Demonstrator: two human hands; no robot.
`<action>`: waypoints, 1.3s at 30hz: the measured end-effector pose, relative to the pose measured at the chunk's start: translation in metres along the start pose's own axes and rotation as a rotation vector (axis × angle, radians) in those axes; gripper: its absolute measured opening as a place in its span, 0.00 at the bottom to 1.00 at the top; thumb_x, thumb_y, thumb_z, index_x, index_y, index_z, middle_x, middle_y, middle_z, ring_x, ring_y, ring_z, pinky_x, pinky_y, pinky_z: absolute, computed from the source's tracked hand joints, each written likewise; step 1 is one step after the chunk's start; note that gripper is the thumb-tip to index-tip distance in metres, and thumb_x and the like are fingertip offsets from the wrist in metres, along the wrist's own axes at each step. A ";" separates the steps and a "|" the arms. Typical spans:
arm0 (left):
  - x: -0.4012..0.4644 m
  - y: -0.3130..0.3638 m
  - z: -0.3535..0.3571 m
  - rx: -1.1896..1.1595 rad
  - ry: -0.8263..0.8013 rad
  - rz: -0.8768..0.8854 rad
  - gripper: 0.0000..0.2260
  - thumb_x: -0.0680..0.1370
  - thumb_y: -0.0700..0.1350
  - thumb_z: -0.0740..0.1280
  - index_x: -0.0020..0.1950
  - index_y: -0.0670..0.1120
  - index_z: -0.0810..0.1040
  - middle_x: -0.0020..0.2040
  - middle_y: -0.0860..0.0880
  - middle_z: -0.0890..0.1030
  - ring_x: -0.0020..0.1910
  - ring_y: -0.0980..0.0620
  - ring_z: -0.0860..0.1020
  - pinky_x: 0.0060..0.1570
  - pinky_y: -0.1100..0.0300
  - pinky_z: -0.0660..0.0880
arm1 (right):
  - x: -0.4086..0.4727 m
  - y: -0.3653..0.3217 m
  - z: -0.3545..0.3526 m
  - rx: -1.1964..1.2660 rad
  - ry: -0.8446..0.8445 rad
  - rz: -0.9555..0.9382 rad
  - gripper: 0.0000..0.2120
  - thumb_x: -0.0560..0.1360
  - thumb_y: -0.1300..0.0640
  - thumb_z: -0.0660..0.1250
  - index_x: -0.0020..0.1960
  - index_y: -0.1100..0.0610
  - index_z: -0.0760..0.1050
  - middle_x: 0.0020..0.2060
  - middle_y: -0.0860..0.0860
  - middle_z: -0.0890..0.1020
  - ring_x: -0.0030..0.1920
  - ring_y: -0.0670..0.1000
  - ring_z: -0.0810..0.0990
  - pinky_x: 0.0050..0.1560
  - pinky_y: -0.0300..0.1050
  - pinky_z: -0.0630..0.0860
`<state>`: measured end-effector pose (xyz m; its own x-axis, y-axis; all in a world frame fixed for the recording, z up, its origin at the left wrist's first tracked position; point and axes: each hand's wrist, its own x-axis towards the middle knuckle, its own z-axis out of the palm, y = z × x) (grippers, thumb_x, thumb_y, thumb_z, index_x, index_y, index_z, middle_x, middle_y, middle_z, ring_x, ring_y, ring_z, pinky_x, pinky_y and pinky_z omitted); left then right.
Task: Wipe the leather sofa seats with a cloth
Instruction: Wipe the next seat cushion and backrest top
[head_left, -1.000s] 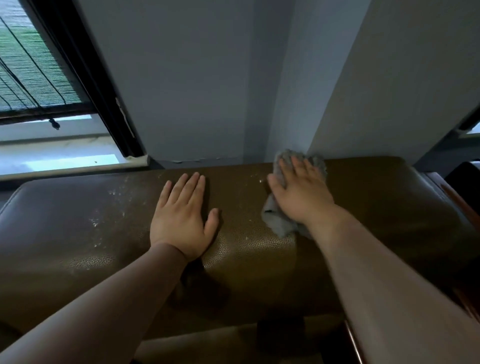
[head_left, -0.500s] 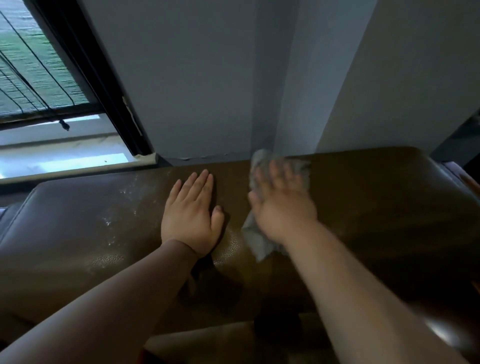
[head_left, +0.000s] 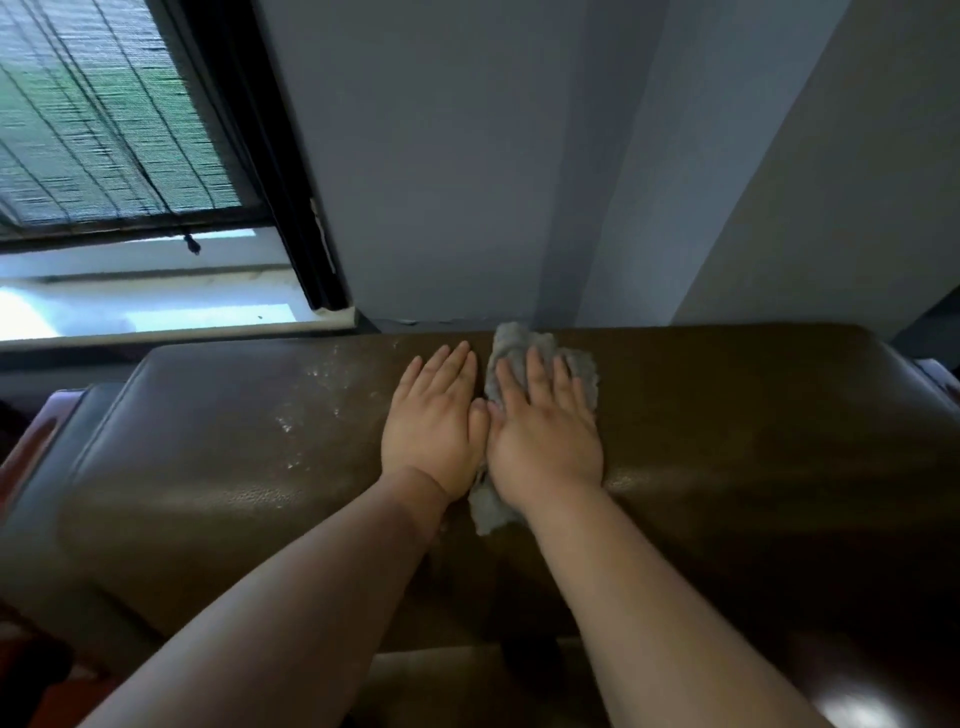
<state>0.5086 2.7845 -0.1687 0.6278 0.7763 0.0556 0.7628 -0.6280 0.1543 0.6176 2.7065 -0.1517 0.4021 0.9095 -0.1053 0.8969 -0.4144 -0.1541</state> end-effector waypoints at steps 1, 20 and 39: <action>0.000 0.000 0.000 -0.007 0.004 -0.005 0.35 0.81 0.57 0.38 0.85 0.47 0.57 0.86 0.50 0.57 0.84 0.52 0.53 0.84 0.50 0.45 | 0.001 -0.002 0.002 -0.002 0.005 -0.014 0.31 0.83 0.38 0.33 0.84 0.45 0.38 0.83 0.50 0.38 0.83 0.55 0.35 0.82 0.57 0.38; -0.101 -0.225 -0.056 0.063 0.010 -0.247 0.35 0.81 0.68 0.42 0.86 0.54 0.54 0.86 0.52 0.53 0.85 0.51 0.49 0.84 0.46 0.48 | -0.002 0.005 0.016 -0.048 0.142 0.009 0.31 0.84 0.39 0.36 0.85 0.45 0.46 0.85 0.48 0.46 0.84 0.51 0.44 0.82 0.49 0.40; -0.094 -0.236 -0.035 0.088 0.089 -0.240 0.34 0.81 0.65 0.44 0.86 0.55 0.55 0.86 0.52 0.54 0.85 0.50 0.50 0.84 0.47 0.46 | 0.054 -0.097 0.001 -0.022 -0.085 0.176 0.41 0.77 0.25 0.33 0.83 0.45 0.34 0.84 0.54 0.39 0.83 0.60 0.38 0.82 0.60 0.39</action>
<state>0.2639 2.8614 -0.1759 0.4141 0.9030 0.1146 0.9012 -0.4244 0.0873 0.5516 2.7957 -0.1435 0.5371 0.8167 -0.2111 0.8182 -0.5653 -0.1051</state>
